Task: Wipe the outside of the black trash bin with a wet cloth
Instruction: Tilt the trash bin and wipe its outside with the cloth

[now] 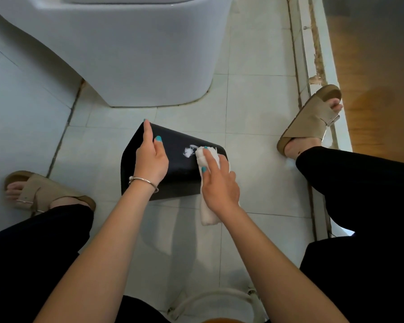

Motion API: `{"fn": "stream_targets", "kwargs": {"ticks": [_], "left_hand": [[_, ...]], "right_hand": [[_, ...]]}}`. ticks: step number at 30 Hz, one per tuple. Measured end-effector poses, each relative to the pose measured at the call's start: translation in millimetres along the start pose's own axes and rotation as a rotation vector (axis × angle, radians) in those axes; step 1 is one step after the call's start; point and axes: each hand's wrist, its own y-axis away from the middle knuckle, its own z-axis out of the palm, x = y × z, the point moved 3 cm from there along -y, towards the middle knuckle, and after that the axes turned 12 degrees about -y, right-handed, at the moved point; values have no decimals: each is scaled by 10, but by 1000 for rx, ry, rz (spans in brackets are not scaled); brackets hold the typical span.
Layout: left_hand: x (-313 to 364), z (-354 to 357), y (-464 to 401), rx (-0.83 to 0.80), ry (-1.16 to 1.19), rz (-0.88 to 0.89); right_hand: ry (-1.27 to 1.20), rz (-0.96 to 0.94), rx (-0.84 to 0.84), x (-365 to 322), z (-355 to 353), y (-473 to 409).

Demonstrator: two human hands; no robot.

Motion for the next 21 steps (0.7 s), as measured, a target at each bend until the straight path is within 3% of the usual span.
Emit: {"fn": "stream_targets", "kwargs": {"ticks": [13,21], "left_hand": [[-36,-35,202,6,26,38],[-154,-7,187,22,-9,36]], "right_hand": [[25,154,-108,64,-204,-705],[53,79,-22,31,-21,-241]]}}
